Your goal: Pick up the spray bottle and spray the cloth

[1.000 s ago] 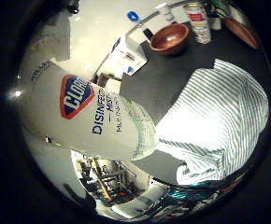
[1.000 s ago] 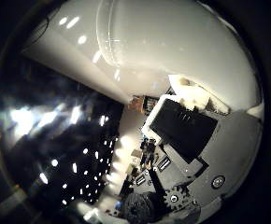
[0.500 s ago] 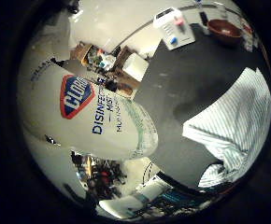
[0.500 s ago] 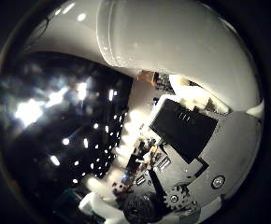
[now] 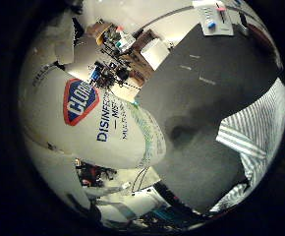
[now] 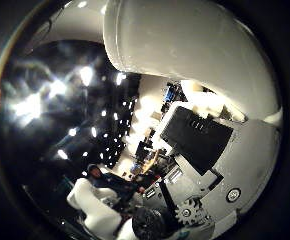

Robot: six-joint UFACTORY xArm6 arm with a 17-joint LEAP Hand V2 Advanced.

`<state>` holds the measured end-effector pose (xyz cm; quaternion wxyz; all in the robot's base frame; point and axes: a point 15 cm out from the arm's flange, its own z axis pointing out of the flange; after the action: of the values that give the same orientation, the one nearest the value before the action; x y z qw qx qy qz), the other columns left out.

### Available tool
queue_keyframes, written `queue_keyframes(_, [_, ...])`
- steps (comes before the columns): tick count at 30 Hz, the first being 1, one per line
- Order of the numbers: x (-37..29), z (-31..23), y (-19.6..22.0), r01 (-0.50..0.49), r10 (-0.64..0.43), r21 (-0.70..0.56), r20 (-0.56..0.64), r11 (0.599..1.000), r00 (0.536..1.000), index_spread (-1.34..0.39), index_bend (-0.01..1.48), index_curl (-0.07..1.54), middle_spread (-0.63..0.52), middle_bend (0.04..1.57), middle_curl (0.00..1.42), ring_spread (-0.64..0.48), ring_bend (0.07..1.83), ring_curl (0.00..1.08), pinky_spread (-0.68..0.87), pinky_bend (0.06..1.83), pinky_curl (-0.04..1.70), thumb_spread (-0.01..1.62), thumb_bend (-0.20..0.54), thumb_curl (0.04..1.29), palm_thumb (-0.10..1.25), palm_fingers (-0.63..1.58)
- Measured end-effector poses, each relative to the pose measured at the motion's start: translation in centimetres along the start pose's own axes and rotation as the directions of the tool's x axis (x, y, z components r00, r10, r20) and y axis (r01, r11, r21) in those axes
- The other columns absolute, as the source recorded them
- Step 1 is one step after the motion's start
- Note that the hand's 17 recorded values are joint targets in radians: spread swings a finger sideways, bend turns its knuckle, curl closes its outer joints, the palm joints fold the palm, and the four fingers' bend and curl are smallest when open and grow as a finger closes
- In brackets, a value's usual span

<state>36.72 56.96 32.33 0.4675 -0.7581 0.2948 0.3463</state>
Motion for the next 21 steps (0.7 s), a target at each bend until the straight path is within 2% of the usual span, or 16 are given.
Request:
queue_keyframes(12, [5.1,-2.6,-0.9,-0.025,0.026,0.032,-0.056,0.999,0.998,-0.29,1.11,0.69,-0.19,1.32,0.7,-0.21,1.43,0.59,-0.33,1.28,0.63,0.59,-0.022,1.0,0.96,1.21])
queue_keyframes(15, [5.5,-2.9,-1.0,-0.037,0.039,0.038,-0.061,0.999,0.997,-0.29,1.1,0.69,-0.19,1.32,0.7,-0.21,1.43,0.59,-0.33,1.28,0.62,0.61,-0.04,0.98,0.89,1.21])
queue_keyframes(17, [5.9,-3.1,-1.1,-0.04,0.044,0.048,-0.075,0.998,0.996,-0.31,1.05,0.68,-0.19,1.31,0.69,-0.21,1.42,0.58,-0.35,1.26,0.6,0.62,-0.052,0.94,0.81,1.19])
queue_keyframes(21, [6.5,-3.4,-1.3,-0.046,0.052,0.061,-0.093,0.997,0.994,-0.39,0.86,0.65,-0.22,1.21,0.64,-0.23,1.39,0.54,-0.49,1.15,0.52,0.64,-0.043,0.87,0.75,1.17])
